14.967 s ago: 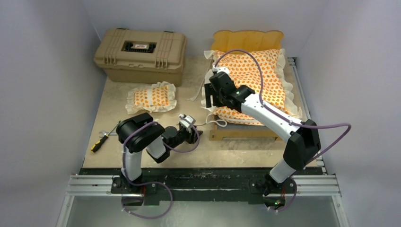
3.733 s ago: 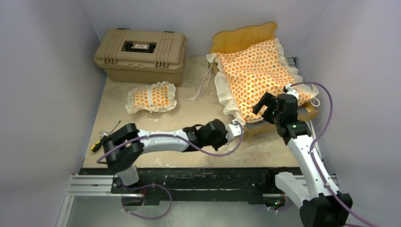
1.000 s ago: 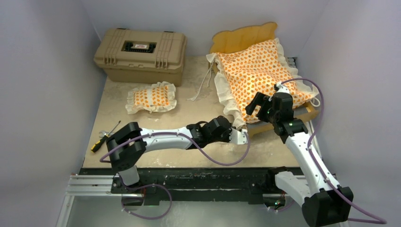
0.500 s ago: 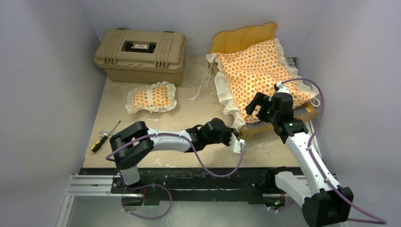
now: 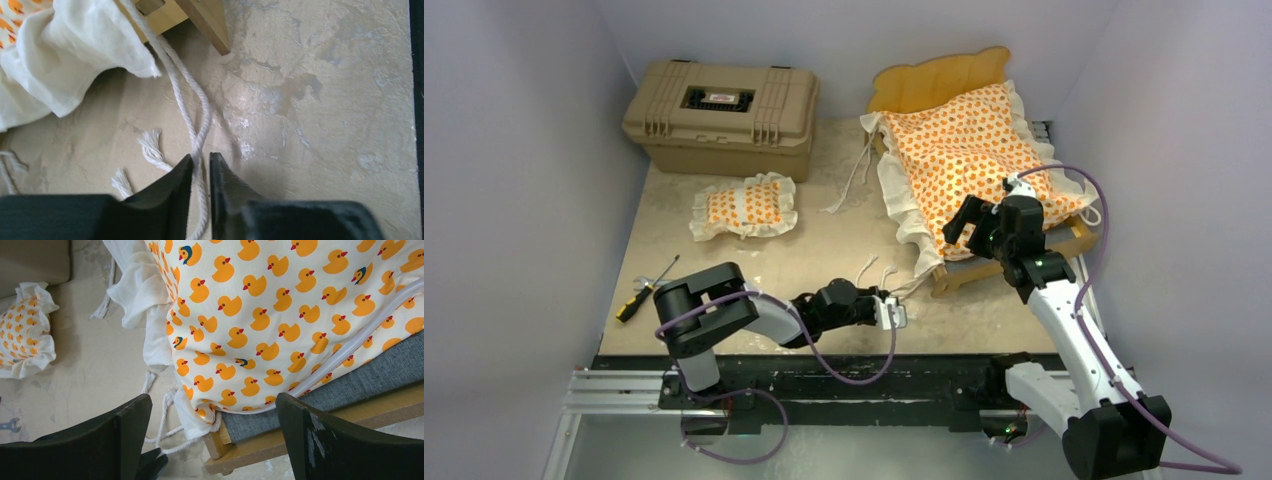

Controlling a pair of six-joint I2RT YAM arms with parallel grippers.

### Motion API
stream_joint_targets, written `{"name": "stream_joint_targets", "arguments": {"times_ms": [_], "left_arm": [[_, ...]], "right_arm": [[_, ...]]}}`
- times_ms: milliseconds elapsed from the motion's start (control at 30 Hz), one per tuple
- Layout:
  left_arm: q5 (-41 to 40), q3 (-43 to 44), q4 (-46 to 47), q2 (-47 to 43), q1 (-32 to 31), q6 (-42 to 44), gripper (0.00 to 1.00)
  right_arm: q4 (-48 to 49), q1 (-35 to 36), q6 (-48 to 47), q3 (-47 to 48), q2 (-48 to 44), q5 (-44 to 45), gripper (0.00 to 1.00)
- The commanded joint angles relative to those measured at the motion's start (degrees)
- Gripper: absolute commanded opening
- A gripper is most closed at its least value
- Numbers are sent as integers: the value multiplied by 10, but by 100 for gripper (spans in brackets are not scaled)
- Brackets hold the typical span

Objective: Set up the pet bed
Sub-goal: Tie the ropes to the bed frame.

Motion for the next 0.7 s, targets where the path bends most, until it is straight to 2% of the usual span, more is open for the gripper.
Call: {"name": "stream_joint_targets", "arguments": {"times_ms": [0,100,167,300,400,467,567,667], "left_arm": [[-17,-30,71,-34,1,-100,25],[-53,-45,71,-63,1,-146,54],[-73,-38,37,-98,1,-180,66],[-109,41,-135,-140,5,-262,70],[-63,106,-248,-139,10,-288,67],[0,133,-306,-134,8,-272,67],[33,135,-347,-136,1,-267,67],[-12,119,-340,-151,3,-299,68]], "right_arm": [[24,2,-22,6,-13,-6,99],[24,2,-23,8,-12,-7,99],[22,2,-24,9,-13,-8,99],[13,2,-30,12,-14,-15,99],[13,2,-32,13,-15,-14,99],[13,2,-32,11,-15,-13,99],[14,2,-32,8,-14,-13,99],[17,2,-32,9,-12,-17,99]]}}
